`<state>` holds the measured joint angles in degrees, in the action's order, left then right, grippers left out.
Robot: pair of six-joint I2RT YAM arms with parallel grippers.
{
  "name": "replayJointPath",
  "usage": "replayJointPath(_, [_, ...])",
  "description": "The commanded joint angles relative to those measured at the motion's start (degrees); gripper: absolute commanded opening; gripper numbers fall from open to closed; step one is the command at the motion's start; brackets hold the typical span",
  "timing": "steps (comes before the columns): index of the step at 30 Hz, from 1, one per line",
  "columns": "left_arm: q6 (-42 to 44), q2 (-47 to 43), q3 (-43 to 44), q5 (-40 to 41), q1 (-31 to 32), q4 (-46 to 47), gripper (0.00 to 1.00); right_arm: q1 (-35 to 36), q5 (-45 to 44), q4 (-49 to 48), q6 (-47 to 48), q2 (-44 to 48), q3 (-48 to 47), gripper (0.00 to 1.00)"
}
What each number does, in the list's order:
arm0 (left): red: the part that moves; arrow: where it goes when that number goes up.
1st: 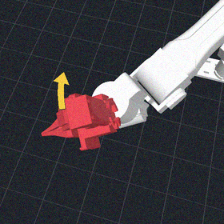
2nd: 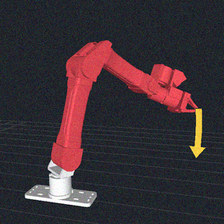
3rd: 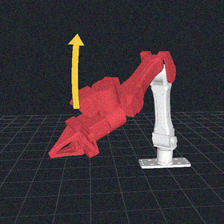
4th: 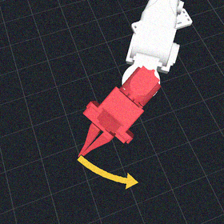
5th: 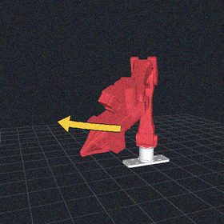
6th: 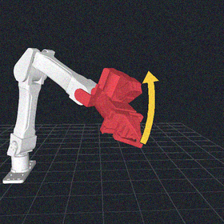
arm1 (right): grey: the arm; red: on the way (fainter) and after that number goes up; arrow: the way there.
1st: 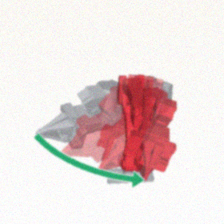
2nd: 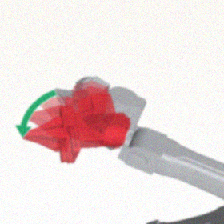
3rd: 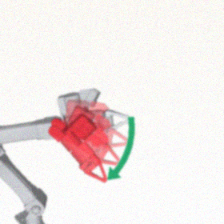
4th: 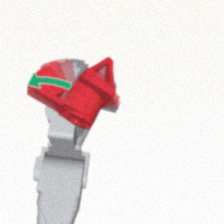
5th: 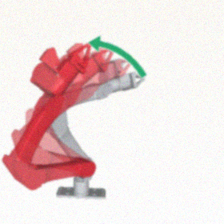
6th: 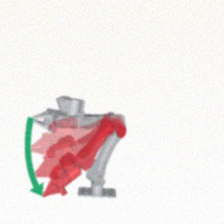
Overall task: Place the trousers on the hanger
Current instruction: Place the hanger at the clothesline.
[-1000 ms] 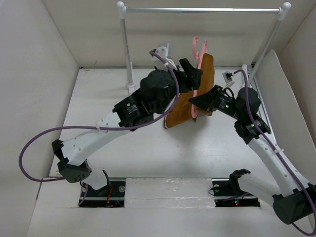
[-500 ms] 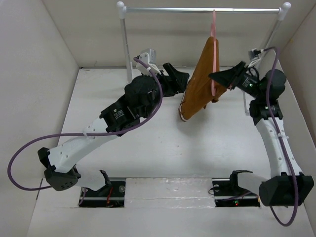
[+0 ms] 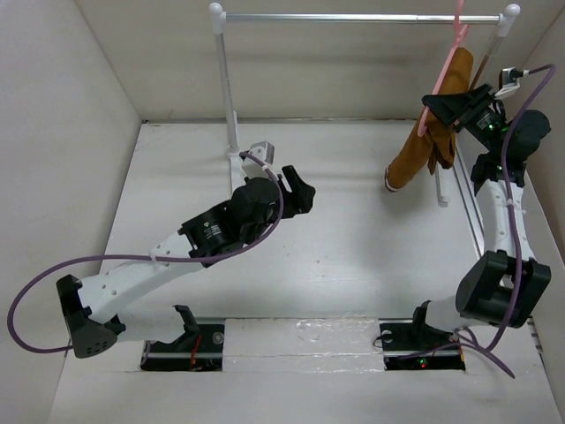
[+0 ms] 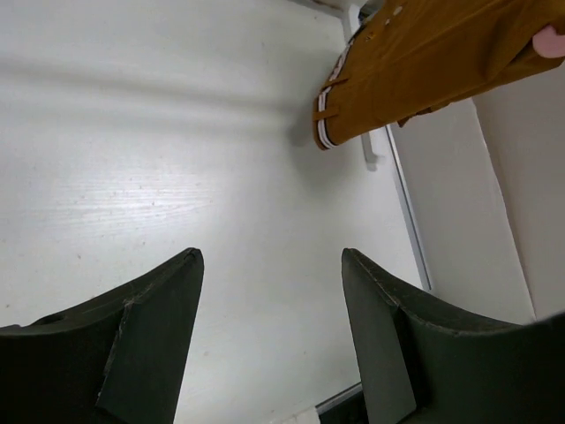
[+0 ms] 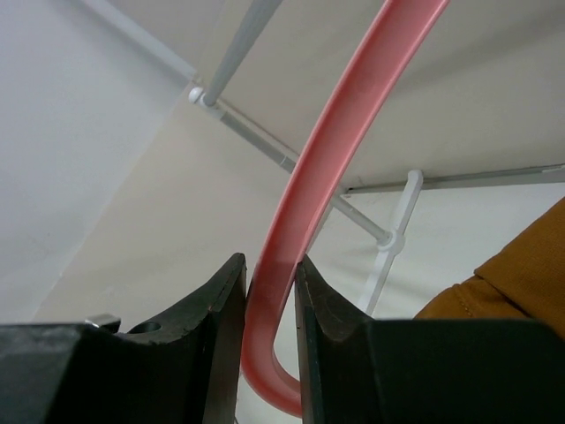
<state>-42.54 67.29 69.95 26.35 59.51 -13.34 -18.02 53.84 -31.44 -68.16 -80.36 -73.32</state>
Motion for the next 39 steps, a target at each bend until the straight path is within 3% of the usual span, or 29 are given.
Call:
replayJointPath(1, [-2.9, -3.6, -2.2, 0.5, -0.2, -0.3, 0.6, -2.0, -0.1, -20.8, -1.2, 1.0, -6.0, 0.0])
replayJointPath(5, [-2.9, -4.4, -3.2, 1.2, -0.2, -0.6, 0.6, -3.8, 0.2, -28.9, -6.6, -3.6, -5.9, 0.0])
replayJointPath(8, [-2.7, -4.0, -2.7, 1.2, -0.2, -1.0, 0.6, -4.3, -0.1, -29.2, -7.3, -4.8, -5.3, 0.0])
replayJointPath(15, [-2.2, -3.1, -1.7, 1.1, -0.2, -0.9, 0.6, -4.8, 0.2, -26.0, -2.8, -5.7, -0.3, 0.0])
replayJointPath(22, [-2.3, -1.2, -0.9, -3.1, -3.2, -1.5, 0.6, -6.9, 0.6, -14.1, 6.6, -5.0, 1.1, 0.0])
replayJointPath(28, [-2.7, -1.0, -1.8, -8.0, -5.7, -0.8, 0.61, -8.6, 1.3, -13.6, 6.0, -6.0, 0.7, 0.0])
replayJointPath(29, [-2.5, -0.9, -1.6, -7.9, -5.7, -0.9, 0.61, -9.1, 1.4, -12.8, 6.1, -6.0, 1.0, 0.05])
replayJointPath(30, [-2.5, -0.9, -1.2, -7.9, -5.7, -1.2, 0.61, -9.1, 1.8, -12.2, 6.4, -5.9, 1.4, 0.3])
replayJointPath(32, [-2.3, -0.6, 0.3, -7.2, -5.7, -2.3, 0.65, -9.8, 3.1, -10.6, 7.0, -5.0, 1.3, 0.6])
replayJointPath(34, [-2.0, -0.1, 2.8, -7.1, -6.4, -3.9, 0.68, -11.1, 3.5, -5.7, 11.8, -3.2, -0.3, 0.72])
replayJointPath(35, [-1.4, 0.6, 3.9, -7.2, -6.9, -4.4, 0.7, -11.7, 3.8, 2.7, 14.3, -2.5, -1.6, 0.75])
replayJointPath(37, [-0.2, 2.0, 8.0, -8.1, -7.5, -6.3, 0.79, -12.5, 3.3, 12.7, 24.7, -0.9, -6.4, 0.66])
replayJointPath(38, [1.0, 3.6, 9.6, -11.6, -8.2, -6.6, 0.82, -12.5, 2.0, 22.4, 28.0, 0.4, -8.1, 0.72])
replayJointPath(39, [2.9, 4.9, 11.3, -14.1, -10.7, -7.9, 0.84, -13.1, 1.0, 26.0, 34.0, 1.0, -9.8, 1.0])
